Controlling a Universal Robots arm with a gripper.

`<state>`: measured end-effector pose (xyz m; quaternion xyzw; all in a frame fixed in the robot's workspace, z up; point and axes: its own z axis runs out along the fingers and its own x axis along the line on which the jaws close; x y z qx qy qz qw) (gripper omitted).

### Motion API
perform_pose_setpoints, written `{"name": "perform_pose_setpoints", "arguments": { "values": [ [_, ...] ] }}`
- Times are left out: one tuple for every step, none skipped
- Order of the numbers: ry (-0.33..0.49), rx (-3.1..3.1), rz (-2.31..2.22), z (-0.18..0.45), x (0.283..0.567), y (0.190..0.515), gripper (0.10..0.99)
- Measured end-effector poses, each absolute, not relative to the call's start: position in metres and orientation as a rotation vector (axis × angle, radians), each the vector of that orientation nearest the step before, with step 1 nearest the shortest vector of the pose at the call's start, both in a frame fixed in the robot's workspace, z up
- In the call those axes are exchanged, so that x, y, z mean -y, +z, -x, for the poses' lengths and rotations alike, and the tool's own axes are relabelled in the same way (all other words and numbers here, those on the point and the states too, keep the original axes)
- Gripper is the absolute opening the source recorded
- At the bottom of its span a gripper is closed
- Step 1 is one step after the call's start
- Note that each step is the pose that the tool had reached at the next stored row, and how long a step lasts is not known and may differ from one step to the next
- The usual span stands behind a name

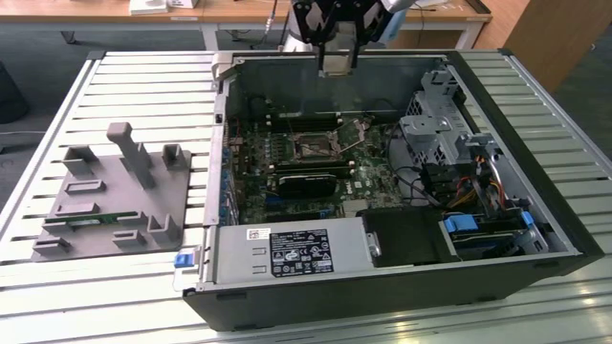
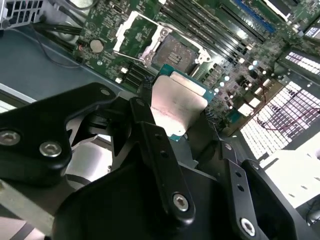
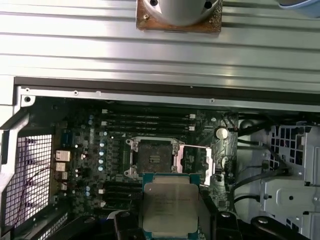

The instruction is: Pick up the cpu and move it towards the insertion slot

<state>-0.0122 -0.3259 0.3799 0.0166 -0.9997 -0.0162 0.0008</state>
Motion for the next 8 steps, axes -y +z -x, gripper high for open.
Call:
{"name": "perform_pose_setpoints", "arguments": {
  "values": [
    [-0.051, 3.139, -0.052, 0.0115, 0.3258, 0.3797, 0.533],
    [-0.051, 3.139, -0.052, 0.0113, 0.3258, 0.3797, 0.533],
    [-0.051, 3.139, -0.052, 0.0111, 0.3258, 0.3797, 0.533],
    [-0.051, 3.139, -0.052, 0.0108, 0.3258, 0.3797, 0.533],
    [-0.051, 3.139, -0.052, 0.0106, 0.3258, 0.3798, 0.533],
    [-0.051, 3.139, -0.052, 0.0103, 0.3258, 0.3797, 0.533],
    [-0.051, 3.139, -0.052, 0.0101, 0.3258, 0.3797, 0.533],
    [-0.051, 3.139, -0.052, 0.0099, 0.3258, 0.3797, 0.533]
  ]
}}
